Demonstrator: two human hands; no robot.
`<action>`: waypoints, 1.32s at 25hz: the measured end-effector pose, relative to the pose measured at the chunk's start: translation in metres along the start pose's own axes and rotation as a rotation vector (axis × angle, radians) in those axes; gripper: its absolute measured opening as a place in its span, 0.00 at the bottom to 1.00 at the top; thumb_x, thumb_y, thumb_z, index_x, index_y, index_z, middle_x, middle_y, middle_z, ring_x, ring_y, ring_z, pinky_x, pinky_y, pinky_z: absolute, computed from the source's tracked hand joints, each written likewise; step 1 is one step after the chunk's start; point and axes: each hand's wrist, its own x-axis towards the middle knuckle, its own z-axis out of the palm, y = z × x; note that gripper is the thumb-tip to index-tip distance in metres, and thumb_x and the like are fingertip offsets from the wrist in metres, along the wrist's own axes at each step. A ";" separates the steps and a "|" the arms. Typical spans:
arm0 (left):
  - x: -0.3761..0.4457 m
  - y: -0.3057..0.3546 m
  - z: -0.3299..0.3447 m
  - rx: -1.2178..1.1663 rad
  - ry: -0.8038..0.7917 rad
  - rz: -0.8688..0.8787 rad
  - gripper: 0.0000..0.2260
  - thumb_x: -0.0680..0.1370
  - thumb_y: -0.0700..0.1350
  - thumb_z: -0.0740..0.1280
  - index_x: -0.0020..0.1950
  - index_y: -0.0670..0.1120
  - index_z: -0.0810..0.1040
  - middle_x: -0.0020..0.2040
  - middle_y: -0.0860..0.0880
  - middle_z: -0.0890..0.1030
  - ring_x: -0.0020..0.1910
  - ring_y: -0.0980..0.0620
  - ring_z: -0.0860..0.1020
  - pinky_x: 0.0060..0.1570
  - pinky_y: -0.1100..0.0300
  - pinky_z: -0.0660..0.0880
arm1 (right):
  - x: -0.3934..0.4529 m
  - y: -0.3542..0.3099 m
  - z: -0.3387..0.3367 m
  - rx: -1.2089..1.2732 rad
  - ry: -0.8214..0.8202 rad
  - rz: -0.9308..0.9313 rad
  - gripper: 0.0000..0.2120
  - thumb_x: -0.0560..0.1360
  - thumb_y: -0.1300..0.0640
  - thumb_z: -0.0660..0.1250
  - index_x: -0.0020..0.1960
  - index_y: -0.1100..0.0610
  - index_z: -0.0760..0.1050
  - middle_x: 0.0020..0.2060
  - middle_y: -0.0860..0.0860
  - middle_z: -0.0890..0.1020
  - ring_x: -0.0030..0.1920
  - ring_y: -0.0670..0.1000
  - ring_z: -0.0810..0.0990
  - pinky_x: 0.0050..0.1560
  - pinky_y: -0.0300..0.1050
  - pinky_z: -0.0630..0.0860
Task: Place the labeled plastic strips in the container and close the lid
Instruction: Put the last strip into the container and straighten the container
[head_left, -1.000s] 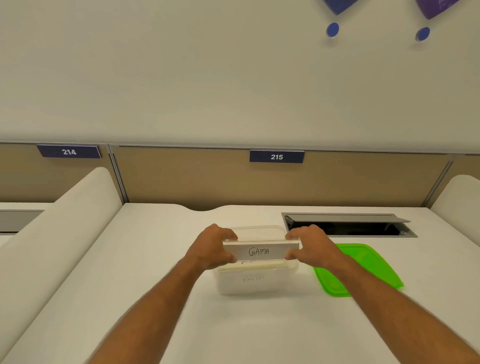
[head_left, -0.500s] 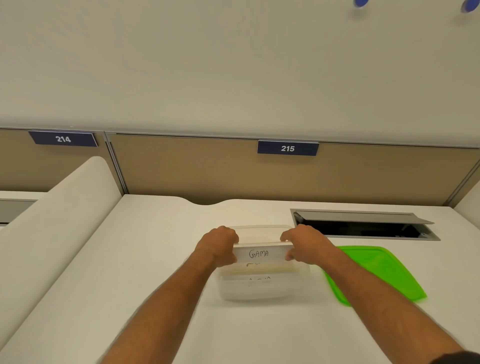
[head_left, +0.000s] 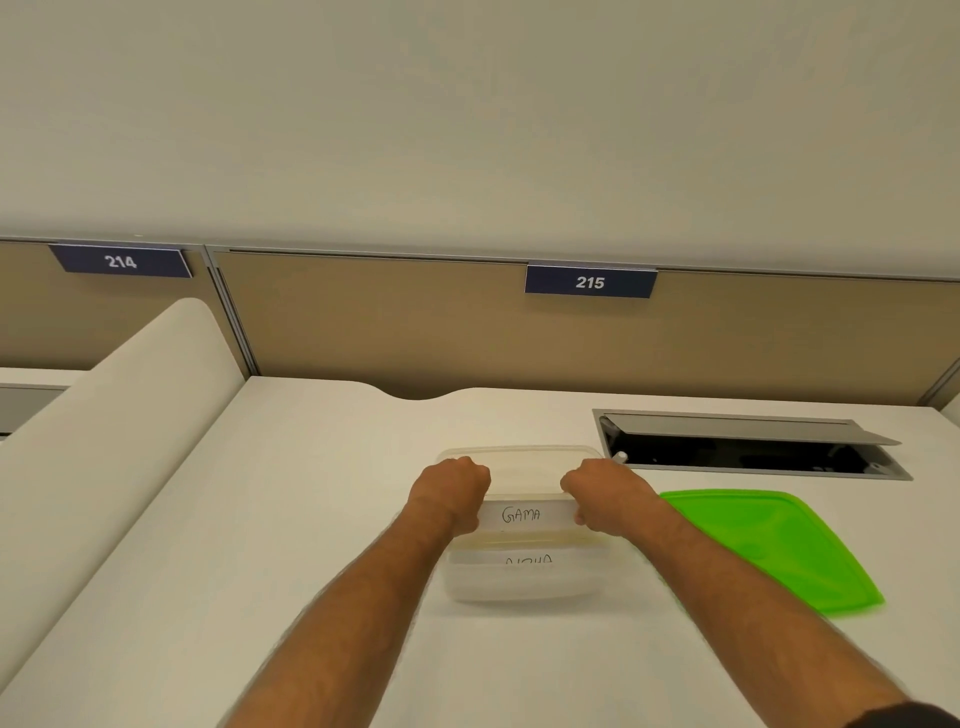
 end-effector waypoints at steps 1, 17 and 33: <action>0.001 0.001 0.001 0.016 -0.008 0.001 0.13 0.73 0.40 0.71 0.57 0.42 0.77 0.52 0.42 0.79 0.49 0.42 0.80 0.46 0.52 0.78 | 0.001 -0.001 0.002 -0.019 0.001 -0.006 0.09 0.75 0.60 0.67 0.54 0.61 0.75 0.53 0.60 0.79 0.53 0.61 0.79 0.42 0.48 0.69; -0.001 0.008 0.009 0.082 -0.003 0.005 0.12 0.74 0.32 0.65 0.57 0.39 0.75 0.53 0.41 0.79 0.51 0.41 0.80 0.41 0.53 0.72 | -0.006 -0.008 0.003 -0.158 -0.002 -0.033 0.10 0.76 0.62 0.62 0.57 0.61 0.74 0.53 0.61 0.79 0.53 0.60 0.76 0.42 0.48 0.65; -0.064 -0.014 0.062 -1.463 0.412 -0.330 0.34 0.75 0.64 0.66 0.77 0.53 0.63 0.76 0.56 0.66 0.74 0.55 0.65 0.70 0.58 0.63 | -0.047 -0.008 0.070 1.949 0.356 0.445 0.29 0.76 0.43 0.64 0.73 0.54 0.67 0.71 0.50 0.71 0.71 0.50 0.68 0.76 0.56 0.59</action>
